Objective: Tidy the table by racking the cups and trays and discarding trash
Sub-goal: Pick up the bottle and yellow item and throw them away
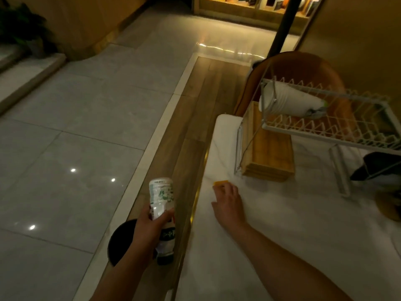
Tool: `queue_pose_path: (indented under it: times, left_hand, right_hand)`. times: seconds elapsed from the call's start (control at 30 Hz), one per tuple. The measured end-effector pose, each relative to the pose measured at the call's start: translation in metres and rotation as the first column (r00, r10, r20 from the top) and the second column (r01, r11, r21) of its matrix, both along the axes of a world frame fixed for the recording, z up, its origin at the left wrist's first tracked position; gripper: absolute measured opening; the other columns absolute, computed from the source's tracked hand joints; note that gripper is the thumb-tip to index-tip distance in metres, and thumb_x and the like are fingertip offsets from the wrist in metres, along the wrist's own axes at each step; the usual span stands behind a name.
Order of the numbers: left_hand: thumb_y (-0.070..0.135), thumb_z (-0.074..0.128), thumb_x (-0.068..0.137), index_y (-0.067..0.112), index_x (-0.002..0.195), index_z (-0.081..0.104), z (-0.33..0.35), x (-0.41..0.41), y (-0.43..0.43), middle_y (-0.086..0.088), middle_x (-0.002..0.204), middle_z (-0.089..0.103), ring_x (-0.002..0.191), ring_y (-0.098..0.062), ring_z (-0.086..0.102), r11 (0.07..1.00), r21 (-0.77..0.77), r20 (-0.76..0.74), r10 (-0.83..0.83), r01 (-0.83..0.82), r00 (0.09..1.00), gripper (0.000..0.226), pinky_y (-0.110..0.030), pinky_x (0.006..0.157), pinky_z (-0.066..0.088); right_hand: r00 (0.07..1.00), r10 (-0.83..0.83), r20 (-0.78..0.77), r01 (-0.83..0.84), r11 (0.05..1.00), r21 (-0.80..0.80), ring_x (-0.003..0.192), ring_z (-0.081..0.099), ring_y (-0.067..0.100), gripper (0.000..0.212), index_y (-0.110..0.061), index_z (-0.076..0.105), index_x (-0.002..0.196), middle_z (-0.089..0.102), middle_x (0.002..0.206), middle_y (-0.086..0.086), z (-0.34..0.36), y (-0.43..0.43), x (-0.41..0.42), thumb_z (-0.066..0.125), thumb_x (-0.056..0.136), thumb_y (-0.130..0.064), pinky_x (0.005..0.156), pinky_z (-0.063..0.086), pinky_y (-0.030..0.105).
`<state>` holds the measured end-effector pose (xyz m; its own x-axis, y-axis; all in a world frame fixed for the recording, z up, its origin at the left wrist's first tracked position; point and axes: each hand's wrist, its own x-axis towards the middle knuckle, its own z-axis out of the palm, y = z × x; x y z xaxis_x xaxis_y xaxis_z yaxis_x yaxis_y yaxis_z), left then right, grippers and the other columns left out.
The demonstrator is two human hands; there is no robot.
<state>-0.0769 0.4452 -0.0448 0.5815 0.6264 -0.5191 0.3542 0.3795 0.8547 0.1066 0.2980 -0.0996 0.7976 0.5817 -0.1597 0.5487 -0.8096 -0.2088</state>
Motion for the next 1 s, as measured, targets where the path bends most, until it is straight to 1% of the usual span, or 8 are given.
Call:
queue_pose_path:
  times: [0.1, 0.37, 0.43, 0.53, 0.63, 0.73, 0.9, 1.0]
  left_hand:
    - [0.02, 0.074, 0.087, 0.017, 0.119, 0.058, 0.006, 0.007, -0.011, -0.019, 0.105, 0.071, 0.093, -0.037, 0.071, 1.0, -0.004, 0.005, -0.028, 0.028, 1.0, 0.036, -0.057, 0.083, 0.059]
    - [0.014, 0.075, 0.086, 0.018, 0.115, 0.061, 0.026, 0.012, -0.035, -0.017, 0.102, 0.073, 0.092, -0.038, 0.072, 0.992, 0.038, 0.019, -0.123, 0.123, 0.992, 0.033, -0.061, 0.084, 0.058]
    - [0.014, 0.076, 0.085, 0.018, 0.114, 0.06, 0.03, 0.008, -0.038, -0.015, 0.099, 0.074, 0.088, -0.034, 0.073, 0.985, 0.061, 0.015, -0.164, 0.163, 0.986, 0.033, -0.055, 0.077, 0.061]
    - [0.016, 0.077, 0.084, 0.019, 0.112, 0.061, 0.036, -0.007, -0.041, -0.008, 0.095, 0.075, 0.081, -0.023, 0.074, 0.967, 0.12, -0.001, -0.227, 0.226, 0.974, 0.033, -0.034, 0.061, 0.059]
    - [0.017, 0.077, 0.084, 0.02, 0.11, 0.061, 0.038, -0.027, -0.041, -0.009, 0.098, 0.074, 0.084, -0.026, 0.074, 0.96, 0.114, -0.018, -0.257, 0.257, 0.966, 0.031, -0.041, 0.067, 0.061]
    - [0.016, 0.077, 0.084, 0.021, 0.111, 0.06, 0.038, -0.05, -0.041, -0.012, 0.1, 0.073, 0.089, -0.031, 0.073, 0.967, 0.106, -0.028, -0.229, 0.231, 0.973, 0.033, -0.05, 0.078, 0.061]
    - [0.019, 0.077, 0.084, 0.016, 0.115, 0.06, 0.037, -0.092, -0.047, -0.011, 0.096, 0.074, 0.08, -0.027, 0.075, 0.982, 0.111, -0.077, -0.142, 0.15, 0.987, 0.036, -0.034, 0.058, 0.059]
    - [0.02, 0.077, 0.084, 0.017, 0.115, 0.061, 0.034, -0.125, -0.054, -0.009, 0.097, 0.074, 0.082, -0.026, 0.074, 0.985, 0.153, -0.128, -0.058, 0.078, 0.99, 0.035, -0.035, 0.062, 0.059]
  right_hand:
    - [0.997, -0.07, -0.033, 0.07, 0.997, 0.008, 0.121, 0.041, 0.033, 0.053, -0.025, 0.048, 0.133, 0.043, 0.139, 0.012, 0.003, -0.012, 0.0, 0.065, 0.083, -0.035, 0.1, 0.04, 0.04]
    - [0.992, -0.099, -0.084, 0.104, 0.993, 0.06, 0.116, 0.045, 0.029, 0.043, -0.022, 0.053, 0.124, 0.051, 0.13, 0.005, 0.029, -0.053, -0.015, 0.057, 0.082, -0.026, 0.093, 0.045, 0.037]
    - [0.988, -0.101, -0.116, 0.11, 0.991, 0.078, 0.117, 0.044, 0.028, 0.047, -0.023, 0.052, 0.127, 0.05, 0.131, 0.004, 0.04, -0.064, -0.025, 0.058, 0.08, -0.025, 0.095, 0.044, 0.035]
    - [0.976, -0.122, -0.181, 0.143, 0.984, 0.109, 0.118, 0.043, 0.028, 0.05, -0.024, 0.052, 0.13, 0.05, 0.132, 0.004, 0.057, -0.078, -0.044, 0.059, 0.08, -0.024, 0.096, 0.044, 0.036]
    - [0.966, -0.162, -0.199, 0.197, 0.965, 0.173, 0.116, 0.046, 0.028, 0.052, -0.024, 0.054, 0.13, 0.053, 0.129, 0.003, 0.071, -0.086, -0.065, 0.062, 0.079, -0.025, 0.094, 0.044, 0.033]
    - [0.957, -0.187, -0.222, 0.229, 0.956, 0.182, 0.113, 0.048, 0.025, 0.05, -0.027, 0.054, 0.128, 0.055, 0.125, 0.001, 0.08, -0.091, -0.084, 0.062, 0.078, -0.027, 0.087, 0.044, 0.031]
    - [0.954, -0.14, -0.265, 0.191, 0.966, 0.175, 0.112, 0.048, 0.022, 0.051, -0.031, 0.053, 0.127, 0.055, 0.124, -0.003, 0.08, -0.099, -0.112, 0.061, 0.077, -0.032, 0.082, 0.043, 0.03]
    - [0.947, -0.07, -0.312, 0.137, 0.971, 0.196, 0.111, 0.05, 0.021, 0.052, -0.031, 0.053, 0.127, 0.055, 0.123, -0.003, 0.075, -0.099, -0.126, 0.062, 0.076, -0.034, 0.082, 0.044, 0.03]
